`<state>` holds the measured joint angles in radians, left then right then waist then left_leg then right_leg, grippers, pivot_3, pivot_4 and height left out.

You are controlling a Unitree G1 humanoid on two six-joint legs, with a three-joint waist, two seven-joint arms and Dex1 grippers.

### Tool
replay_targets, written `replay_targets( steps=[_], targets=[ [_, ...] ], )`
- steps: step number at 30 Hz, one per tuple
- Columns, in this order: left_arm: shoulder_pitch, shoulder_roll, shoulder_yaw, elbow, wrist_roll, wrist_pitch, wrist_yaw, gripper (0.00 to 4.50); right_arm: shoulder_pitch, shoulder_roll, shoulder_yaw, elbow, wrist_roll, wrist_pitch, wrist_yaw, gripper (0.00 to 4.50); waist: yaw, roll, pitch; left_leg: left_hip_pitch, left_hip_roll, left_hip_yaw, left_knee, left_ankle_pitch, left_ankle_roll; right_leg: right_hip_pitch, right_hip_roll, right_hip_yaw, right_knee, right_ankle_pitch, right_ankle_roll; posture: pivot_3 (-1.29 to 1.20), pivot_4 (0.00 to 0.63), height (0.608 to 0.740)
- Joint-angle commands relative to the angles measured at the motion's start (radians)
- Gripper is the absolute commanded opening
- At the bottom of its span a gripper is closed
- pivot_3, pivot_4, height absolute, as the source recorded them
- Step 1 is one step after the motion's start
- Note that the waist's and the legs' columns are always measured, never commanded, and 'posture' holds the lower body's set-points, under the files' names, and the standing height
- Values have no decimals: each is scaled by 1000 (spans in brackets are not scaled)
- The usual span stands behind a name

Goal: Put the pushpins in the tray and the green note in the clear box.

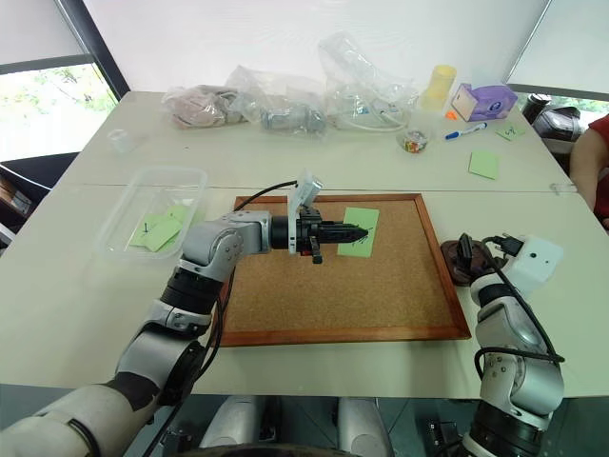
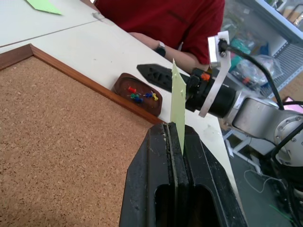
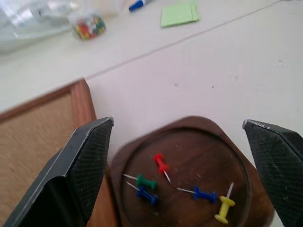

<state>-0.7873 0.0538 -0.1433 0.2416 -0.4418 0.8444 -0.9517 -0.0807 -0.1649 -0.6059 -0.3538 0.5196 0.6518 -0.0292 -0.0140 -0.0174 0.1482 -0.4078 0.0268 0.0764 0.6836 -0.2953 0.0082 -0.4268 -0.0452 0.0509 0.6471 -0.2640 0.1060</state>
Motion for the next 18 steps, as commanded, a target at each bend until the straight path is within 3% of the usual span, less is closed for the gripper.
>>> replay_targets(
  steps=[1,6,8,11,15,18],
  targets=[
    [0,-1,3,-40,-24,-13,5,0,4,0,-35,-57,68,1,-13,4481,-1,0,0,0,0,0,0,0,0,0,0,0,0,0,0,0,150,737],
    [-15,39,20,-63,-10,-37,30,0,63,-99,91,-113,-24,-40,57,4481,-1,0,0,0,0,0,0,0,0,0,0,0,0,0,0,0,150,737],
    [-56,120,69,-108,-8,-17,56,0,57,-186,219,-205,-34,-16,147,4481,-14,3,3,0,0,0,0,0,0,0,0,0,0,0,0,0,150,737],
    [-102,227,130,-135,-23,31,96,0,9,-225,291,-284,43,26,202,4481,-32,3,3,1,2,0,0,0,0,-1,3,1,2,0,0,0,150,737],
    [-158,465,223,-141,-4,139,137,0,-90,-263,421,-340,145,116,303,4481,-34,3,4,1,4,-2,-1,0,0,-1,5,0,2,0,0,0,150,737],
    [-143,641,224,-125,25,184,131,0,-131,-282,534,-330,142,132,367,4481,-30,2,5,1,4,-1,-2,0,0,-2,5,0,1,0,0,0,150,737]
  ],
)
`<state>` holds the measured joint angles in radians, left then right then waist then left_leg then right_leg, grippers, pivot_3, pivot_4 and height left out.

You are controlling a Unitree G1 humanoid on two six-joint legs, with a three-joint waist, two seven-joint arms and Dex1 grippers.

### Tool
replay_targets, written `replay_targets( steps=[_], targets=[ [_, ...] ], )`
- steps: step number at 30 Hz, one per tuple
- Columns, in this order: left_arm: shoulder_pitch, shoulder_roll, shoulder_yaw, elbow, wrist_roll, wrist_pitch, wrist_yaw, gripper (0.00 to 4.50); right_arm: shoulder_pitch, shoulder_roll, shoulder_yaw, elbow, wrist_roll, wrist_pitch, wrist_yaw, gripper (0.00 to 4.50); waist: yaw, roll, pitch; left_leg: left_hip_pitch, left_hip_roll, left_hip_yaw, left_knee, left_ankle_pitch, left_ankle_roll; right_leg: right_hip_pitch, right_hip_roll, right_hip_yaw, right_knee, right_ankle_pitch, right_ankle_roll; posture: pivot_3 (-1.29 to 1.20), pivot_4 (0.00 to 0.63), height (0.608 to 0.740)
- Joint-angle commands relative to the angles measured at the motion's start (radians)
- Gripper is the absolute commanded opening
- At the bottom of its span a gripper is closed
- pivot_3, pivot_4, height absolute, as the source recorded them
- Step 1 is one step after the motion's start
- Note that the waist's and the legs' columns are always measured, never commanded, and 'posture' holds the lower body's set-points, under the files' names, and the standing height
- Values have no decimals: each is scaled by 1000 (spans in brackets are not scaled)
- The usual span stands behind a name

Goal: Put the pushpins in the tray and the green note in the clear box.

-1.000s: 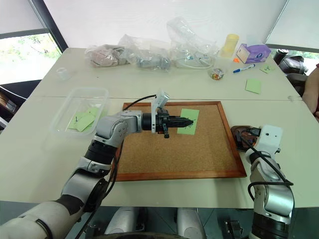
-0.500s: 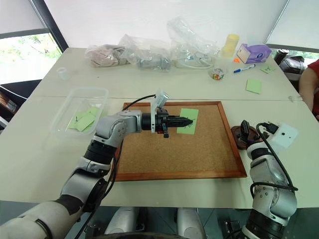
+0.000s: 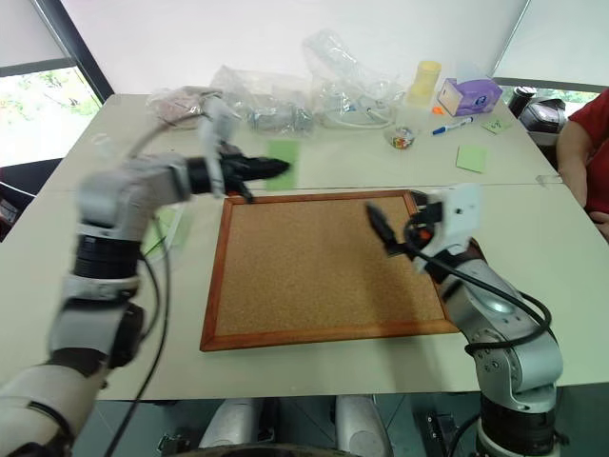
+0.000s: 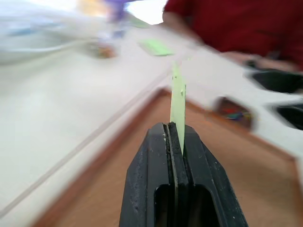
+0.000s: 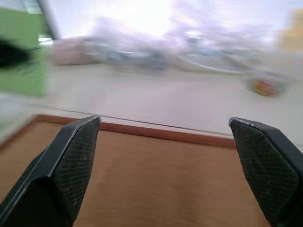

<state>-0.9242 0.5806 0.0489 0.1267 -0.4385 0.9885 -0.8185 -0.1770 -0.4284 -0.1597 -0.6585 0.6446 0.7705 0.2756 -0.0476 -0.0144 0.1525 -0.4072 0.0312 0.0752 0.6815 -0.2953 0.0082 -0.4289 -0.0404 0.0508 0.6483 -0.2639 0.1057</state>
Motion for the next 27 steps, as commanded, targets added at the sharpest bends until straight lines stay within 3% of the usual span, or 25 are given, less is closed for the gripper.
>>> replay_targets(
  steps=[1,4,10,13,21,27],
  targets=[
    [7,164,30,0,30,50,-8,0,-40,-23,126,-14,3,8,83,4481,6,-2,1,0,0,0,0,0,0,0,-1,-1,0,0,0,0,150,737],
    [66,281,17,36,51,44,-40,0,-47,-26,227,35,-56,-30,130,4481,14,-4,2,-1,-2,1,0,0,0,0,-3,-1,-1,0,0,0,150,737],
    [170,311,23,100,65,37,-27,0,-61,7,311,132,-149,-118,163,4481,39,-11,4,-2,-4,2,3,0,0,2,-7,-1,-2,-1,-1,0,150,737],
    [203,297,19,115,64,29,-22,855,-53,22,318,147,-171,-139,166,4500,36,-13,6,-2,-4,2,3,0,0,1,-7,-2,-1,0,0,0,150,737],
    [216,292,17,176,101,-29,2,4445,-14,34,295,144,-206,-159,156,4500,33,-13,6,-2,-3,2,3,0,0,0,-7,-2,-1,0,0,0,150,737],
    [154,299,57,185,92,-84,-17,4445,7,24,265,134,-214,-160,159,4500,36,-14,6,-2,-3,3,3,0,0,0,-6,-2,-1,0,0,0,150,737]
  ],
)
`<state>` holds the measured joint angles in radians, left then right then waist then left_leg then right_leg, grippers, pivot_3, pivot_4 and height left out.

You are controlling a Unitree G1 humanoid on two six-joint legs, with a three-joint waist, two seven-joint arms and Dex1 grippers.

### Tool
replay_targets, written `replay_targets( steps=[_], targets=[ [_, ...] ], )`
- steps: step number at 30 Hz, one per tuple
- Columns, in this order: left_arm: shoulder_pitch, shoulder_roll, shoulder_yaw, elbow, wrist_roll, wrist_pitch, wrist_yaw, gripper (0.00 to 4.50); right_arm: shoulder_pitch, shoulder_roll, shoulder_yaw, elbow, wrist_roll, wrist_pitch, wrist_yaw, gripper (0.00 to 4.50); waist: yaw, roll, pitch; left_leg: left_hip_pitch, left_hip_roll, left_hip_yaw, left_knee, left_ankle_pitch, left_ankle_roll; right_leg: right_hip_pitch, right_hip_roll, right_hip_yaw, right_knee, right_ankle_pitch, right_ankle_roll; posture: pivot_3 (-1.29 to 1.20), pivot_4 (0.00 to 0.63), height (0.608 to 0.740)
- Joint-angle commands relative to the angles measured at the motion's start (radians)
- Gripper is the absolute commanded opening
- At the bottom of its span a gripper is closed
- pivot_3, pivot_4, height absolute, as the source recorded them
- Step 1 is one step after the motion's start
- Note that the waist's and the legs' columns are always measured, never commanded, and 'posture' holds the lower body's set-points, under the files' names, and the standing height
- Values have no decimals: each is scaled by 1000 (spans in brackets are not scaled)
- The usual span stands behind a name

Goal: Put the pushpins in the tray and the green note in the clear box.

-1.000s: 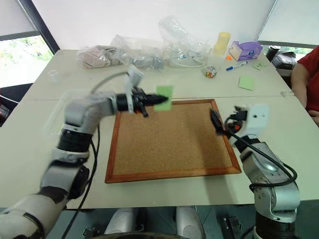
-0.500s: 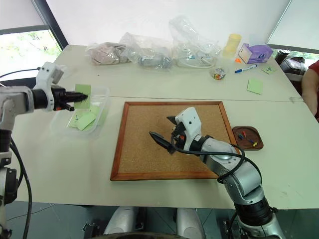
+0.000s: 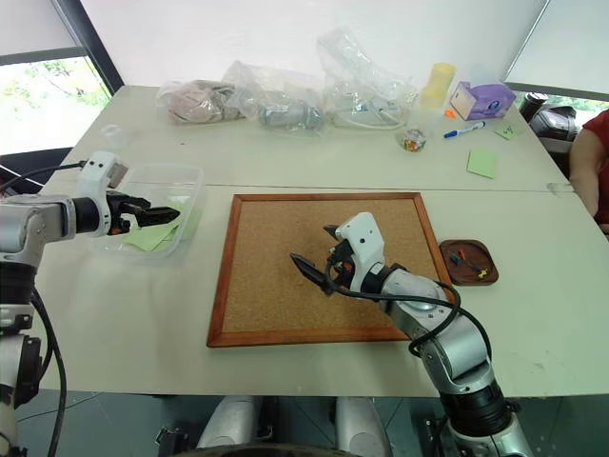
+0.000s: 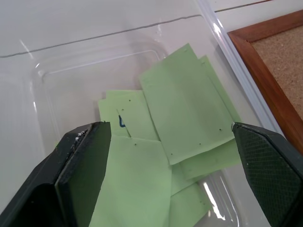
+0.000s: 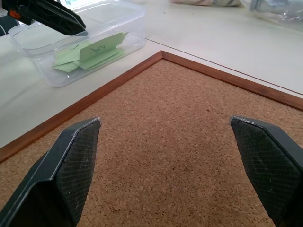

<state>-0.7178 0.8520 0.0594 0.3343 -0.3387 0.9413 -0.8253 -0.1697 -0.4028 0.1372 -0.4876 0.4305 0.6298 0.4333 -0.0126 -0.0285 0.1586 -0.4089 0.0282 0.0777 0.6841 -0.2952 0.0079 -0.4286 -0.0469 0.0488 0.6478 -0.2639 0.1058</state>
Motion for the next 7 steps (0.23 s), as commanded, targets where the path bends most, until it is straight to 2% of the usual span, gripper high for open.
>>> replay_targets(
  steps=[1,4,7],
  targets=[
    [-76,28,74,-47,-42,-34,-33,4445,9,-4,-57,-48,13,-14,-1,4500,1,0,0,0,0,0,0,0,0,0,0,0,0,0,0,0,150,737],
    [-90,38,126,-227,-179,-13,-155,4445,72,3,-192,-121,111,16,-22,4500,4,-2,1,-1,0,0,0,0,0,0,0,0,0,0,0,0,150,737],
    [-44,-4,116,-390,-266,38,-172,4445,154,0,-312,-182,189,39,-45,4500,3,-1,1,-1,-1,0,0,0,0,0,-2,0,-1,0,0,0,150,737]
  ],
)
